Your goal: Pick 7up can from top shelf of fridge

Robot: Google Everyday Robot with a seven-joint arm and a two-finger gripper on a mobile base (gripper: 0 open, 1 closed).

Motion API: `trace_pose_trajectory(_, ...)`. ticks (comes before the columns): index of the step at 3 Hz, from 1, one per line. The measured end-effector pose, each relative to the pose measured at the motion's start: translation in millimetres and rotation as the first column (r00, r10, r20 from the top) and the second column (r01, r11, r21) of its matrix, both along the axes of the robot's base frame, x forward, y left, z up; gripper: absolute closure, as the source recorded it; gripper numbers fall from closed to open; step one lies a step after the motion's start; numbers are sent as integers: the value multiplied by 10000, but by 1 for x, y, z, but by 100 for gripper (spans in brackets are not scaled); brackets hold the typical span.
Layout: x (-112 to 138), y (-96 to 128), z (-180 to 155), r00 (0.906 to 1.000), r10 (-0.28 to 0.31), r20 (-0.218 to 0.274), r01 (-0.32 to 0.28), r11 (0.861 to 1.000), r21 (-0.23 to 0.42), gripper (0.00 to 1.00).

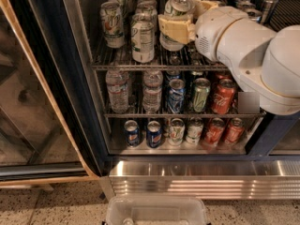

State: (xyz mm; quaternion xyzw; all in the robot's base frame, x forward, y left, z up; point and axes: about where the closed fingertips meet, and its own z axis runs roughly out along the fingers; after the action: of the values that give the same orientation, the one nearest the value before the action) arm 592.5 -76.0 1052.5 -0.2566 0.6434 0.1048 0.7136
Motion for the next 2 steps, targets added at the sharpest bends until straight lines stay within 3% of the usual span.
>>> trace_pose_trajectory(2, -35, -13, 21, 9996, 145, -239, -141, 9998, 166, 100)
